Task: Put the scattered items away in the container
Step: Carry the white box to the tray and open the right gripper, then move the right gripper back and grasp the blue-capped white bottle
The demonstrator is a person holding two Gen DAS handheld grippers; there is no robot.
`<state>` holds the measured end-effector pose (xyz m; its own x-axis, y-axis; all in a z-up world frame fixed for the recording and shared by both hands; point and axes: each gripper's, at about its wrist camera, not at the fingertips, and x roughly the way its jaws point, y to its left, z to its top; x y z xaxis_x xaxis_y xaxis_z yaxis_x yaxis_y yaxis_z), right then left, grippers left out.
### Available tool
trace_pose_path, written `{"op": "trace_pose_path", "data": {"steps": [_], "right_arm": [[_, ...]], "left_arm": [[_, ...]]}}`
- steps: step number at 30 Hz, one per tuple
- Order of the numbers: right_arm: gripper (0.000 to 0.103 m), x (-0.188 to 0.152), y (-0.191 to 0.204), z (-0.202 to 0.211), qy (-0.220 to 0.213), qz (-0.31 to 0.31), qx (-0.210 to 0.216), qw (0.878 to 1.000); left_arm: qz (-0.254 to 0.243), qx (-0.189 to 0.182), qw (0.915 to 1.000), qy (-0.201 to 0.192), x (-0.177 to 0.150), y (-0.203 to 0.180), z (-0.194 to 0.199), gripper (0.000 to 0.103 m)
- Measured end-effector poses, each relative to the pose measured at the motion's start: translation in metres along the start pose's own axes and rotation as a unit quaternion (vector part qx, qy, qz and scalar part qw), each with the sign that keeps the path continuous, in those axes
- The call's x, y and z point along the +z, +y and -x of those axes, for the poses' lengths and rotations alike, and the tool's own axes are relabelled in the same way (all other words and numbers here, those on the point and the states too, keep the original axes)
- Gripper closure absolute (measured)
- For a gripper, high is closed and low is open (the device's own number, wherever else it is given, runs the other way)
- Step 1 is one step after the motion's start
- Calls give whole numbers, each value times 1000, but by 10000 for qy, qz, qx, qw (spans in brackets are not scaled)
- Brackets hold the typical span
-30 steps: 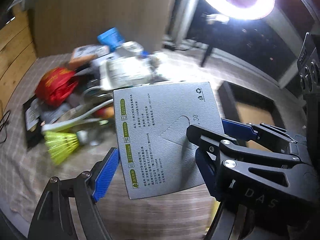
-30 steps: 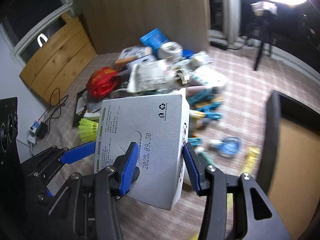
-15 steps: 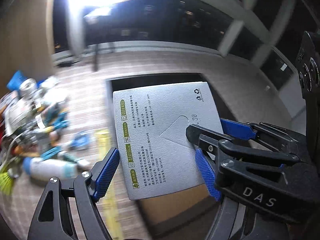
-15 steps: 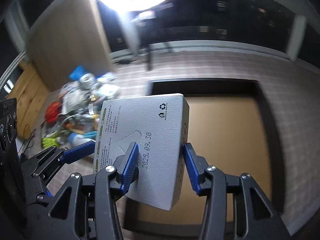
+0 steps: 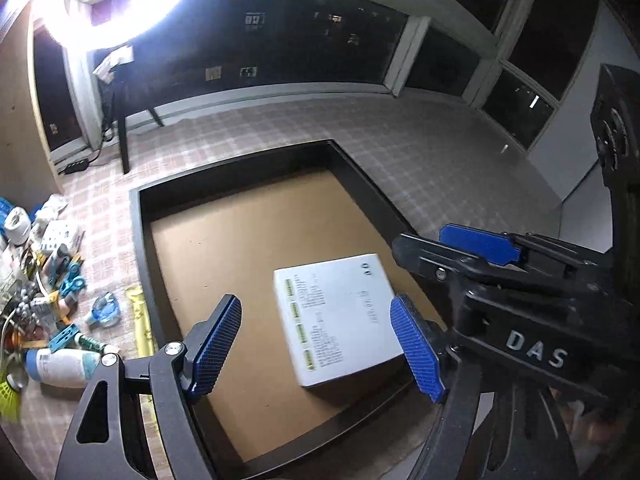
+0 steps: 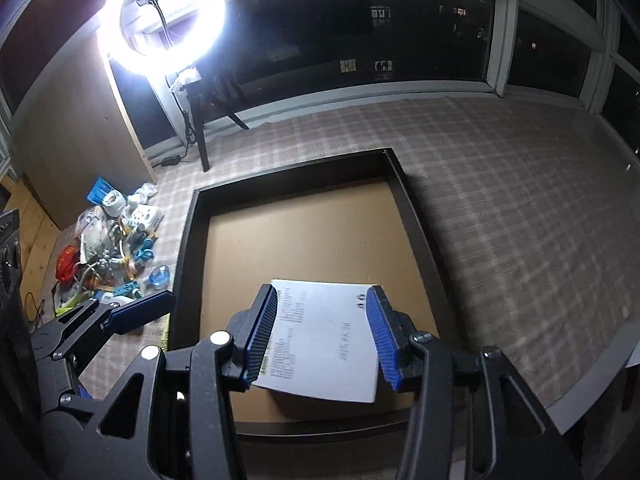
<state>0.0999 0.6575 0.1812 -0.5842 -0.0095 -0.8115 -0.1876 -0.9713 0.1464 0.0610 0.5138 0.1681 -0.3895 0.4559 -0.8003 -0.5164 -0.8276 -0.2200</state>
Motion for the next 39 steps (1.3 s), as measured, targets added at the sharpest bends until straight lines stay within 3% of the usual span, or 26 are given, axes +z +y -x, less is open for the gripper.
{"op": "trace_pose_path", "data": {"steps": [7, 13, 22, 27, 31, 35, 39], "right_arm": [[57, 5, 53, -17, 113, 562, 453, 9973], [57, 11, 116, -42, 283, 1144, 949, 9885], [57, 6, 218, -78, 649, 2168, 1546, 9617], [57, -5, 273, -96, 881, 2883, 1762, 9371], [57, -14, 309, -111, 1074, 3347, 1892, 9169], [57, -26, 336, -135, 1405, 3722, 1916, 8972], [57, -35, 345, -163, 1764, 3852, 1838, 8870]], "left_arm": [[493, 490, 9976, -32, -13, 59, 18, 28], [1084, 1170, 9872, -62, -39, 136, 44, 28], [2215, 2062, 9531, -4, -99, 253, 89, 28], [2782, 2437, 9291, 54, -133, 308, 111, 29], [3057, 2538, 9177, 82, -150, 331, 120, 30], [3156, 2479, 9159, 120, -159, 338, 119, 30], [3108, 2198, 9245, 181, -159, 332, 103, 30]]}}
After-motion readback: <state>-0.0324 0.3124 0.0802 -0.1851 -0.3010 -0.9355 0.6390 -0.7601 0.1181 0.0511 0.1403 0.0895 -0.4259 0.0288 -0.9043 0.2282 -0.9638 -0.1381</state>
